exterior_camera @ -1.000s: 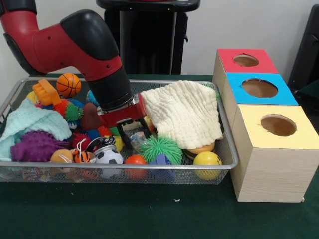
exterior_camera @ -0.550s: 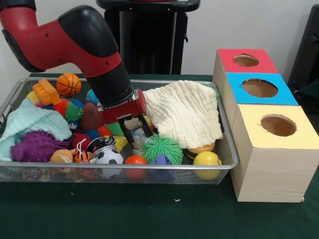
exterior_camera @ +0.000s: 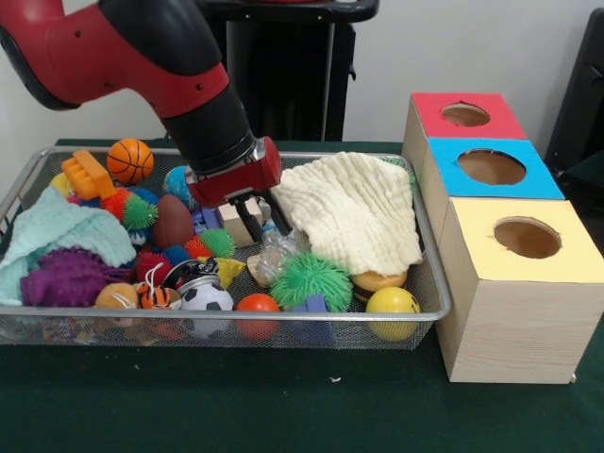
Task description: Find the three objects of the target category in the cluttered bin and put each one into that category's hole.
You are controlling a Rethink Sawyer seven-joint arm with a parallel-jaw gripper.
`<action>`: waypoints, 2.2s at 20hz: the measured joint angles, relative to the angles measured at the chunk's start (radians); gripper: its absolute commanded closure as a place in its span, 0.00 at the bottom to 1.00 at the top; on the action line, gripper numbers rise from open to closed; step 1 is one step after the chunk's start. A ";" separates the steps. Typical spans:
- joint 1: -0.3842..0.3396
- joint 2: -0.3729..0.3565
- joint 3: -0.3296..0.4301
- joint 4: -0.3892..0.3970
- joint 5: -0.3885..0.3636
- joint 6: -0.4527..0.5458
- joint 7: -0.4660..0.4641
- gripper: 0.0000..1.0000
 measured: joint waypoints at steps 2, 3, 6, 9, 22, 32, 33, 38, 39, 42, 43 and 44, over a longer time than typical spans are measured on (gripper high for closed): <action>0.000 -0.014 0.002 0.009 0.011 0.006 0.000 1.00; 0.000 -0.023 0.003 0.014 0.019 0.008 0.000 1.00; 0.000 -0.045 0.009 0.022 0.042 0.012 0.000 1.00; 0.000 -0.059 0.014 0.022 0.055 0.012 0.000 1.00; 0.000 -0.126 0.029 0.023 0.087 0.042 0.000 1.00; -0.012 -0.160 0.068 0.029 0.121 0.080 0.000 1.00; -0.016 -0.162 0.076 0.033 0.130 0.082 0.000 1.00; -0.033 -0.173 0.100 0.052 0.153 0.082 0.000 1.00; -0.039 -0.178 0.109 0.059 0.162 0.082 0.000 1.00; -0.047 -0.182 0.127 0.078 0.177 0.082 0.000 1.00; -0.047 -0.182 0.129 0.081 0.179 0.082 0.000 1.00; -0.048 -0.182 0.131 0.084 0.181 0.082 0.000 1.00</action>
